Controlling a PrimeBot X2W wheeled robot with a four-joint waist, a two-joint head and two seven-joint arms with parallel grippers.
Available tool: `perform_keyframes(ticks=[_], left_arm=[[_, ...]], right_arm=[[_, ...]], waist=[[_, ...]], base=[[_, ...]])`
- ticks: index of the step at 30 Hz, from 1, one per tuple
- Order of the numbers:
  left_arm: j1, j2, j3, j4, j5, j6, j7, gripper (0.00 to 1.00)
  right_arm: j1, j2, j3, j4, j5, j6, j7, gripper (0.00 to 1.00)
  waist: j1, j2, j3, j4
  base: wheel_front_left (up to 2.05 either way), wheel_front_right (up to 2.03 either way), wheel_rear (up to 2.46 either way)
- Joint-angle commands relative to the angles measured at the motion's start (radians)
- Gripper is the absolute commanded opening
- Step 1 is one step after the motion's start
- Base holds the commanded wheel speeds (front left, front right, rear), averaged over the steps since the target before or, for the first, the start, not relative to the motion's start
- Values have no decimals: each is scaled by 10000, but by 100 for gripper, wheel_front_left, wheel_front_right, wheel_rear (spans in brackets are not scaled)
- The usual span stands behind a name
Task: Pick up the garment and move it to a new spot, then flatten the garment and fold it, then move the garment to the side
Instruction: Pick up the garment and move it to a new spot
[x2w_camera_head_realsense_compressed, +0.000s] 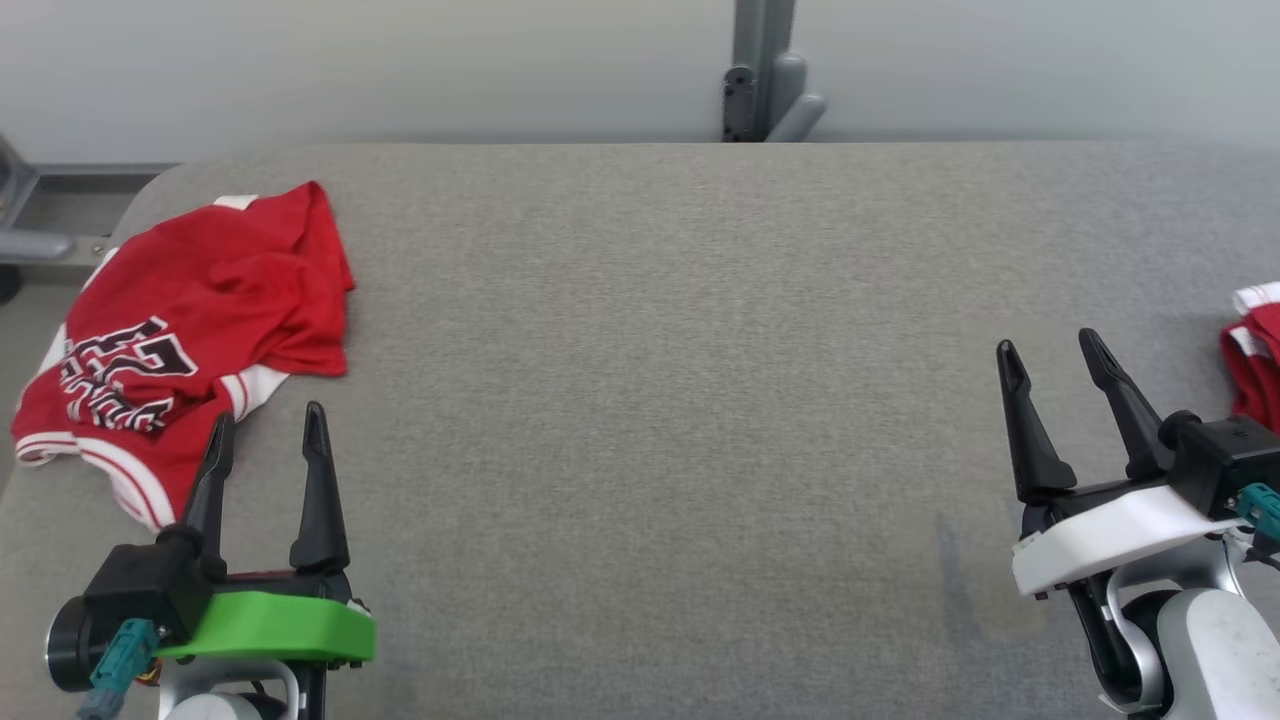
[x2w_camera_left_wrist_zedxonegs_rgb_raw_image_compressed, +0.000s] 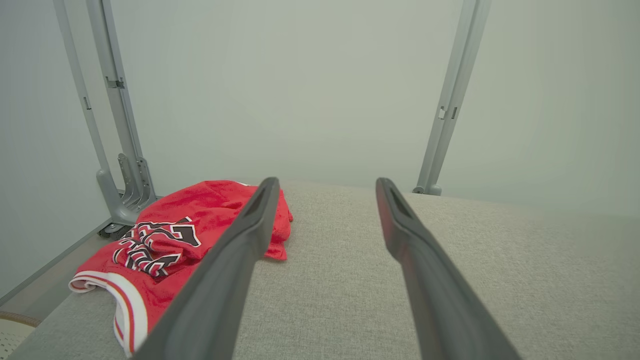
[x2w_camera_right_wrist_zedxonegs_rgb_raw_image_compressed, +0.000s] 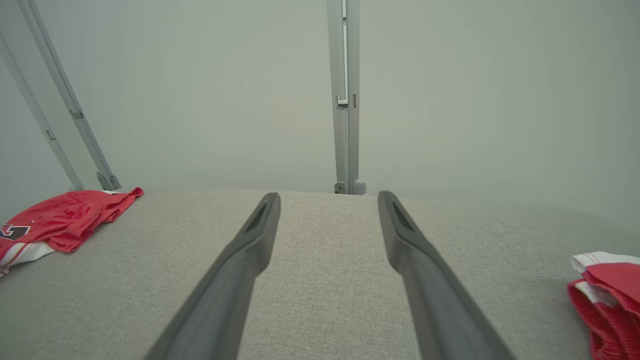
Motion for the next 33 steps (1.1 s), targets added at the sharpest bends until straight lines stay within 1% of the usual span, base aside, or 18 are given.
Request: perform_keyframes(ticks=[1, 4, 5, 7, 11, 14, 17, 21, 28, 33], left_arm=[[-153, 2, 70, 41, -56, -70, -105, 100], [-170, 24, 146, 82, -101, -158, -201, 100], [-170, 24, 146, 82, -101, -158, -201, 100], [-181, 88, 151, 73, -97, -265, -250, 100], [-372, 251, 154, 40, 23, -551, -344, 100], [-506, 328, 173, 61, 50, -821, -425, 100], [-612, 286, 211, 162, 56, -1039, -454, 100], [-722, 161, 280, 298, 101, -1222, -503, 100], [-794, -91, 373, 445, 230, -1416, -510, 100], [-1003, -334, 586, 292, 383, -1464, -514, 100]], right_arm=[[-95, -41, 56, -98, -5, -9, 45, 100], [-193, -49, 174, -164, -4, -8, 108, 100], [-193, -49, 174, -164, -4, -8, 108, 100], [-225, -38, 208, -182, 21, -8, 139, 100], [-239, -12, 240, -172, 69, -8, 165, 100], [-272, 28, 218, -157, 57, -8, 171, 100], [-295, 49, 219, -135, 69, -8, 163, 100], [-316, 50, 248, -92, 95, -8, 148, 100], [-364, 8, 220, -122, 130, -8, 199, 100], [-469, -46, 235, -314, 97, -8, 310, 100]], waist=[[0, 0, 133, 1306], [0, 0, 159, 1807], [0, 0, 159, 1807], [0, 0, 166, 2089], [0, 0, 192, 2513], [0, 0, 218, 2684], [0, 0, 237, 2768], [0, 0, 252, 2793], [0, 0, 342, 2775], [0, 0, 573, 2673]], base=[[0, 0, 0], [0, 0, 0], [0, 0, 0], [0, 0, 0], [0, 0, 0], [0, 0, 0], [0, 0, 0], [0, 0, 0], [0, 0, 0], [0, 0, 0]])
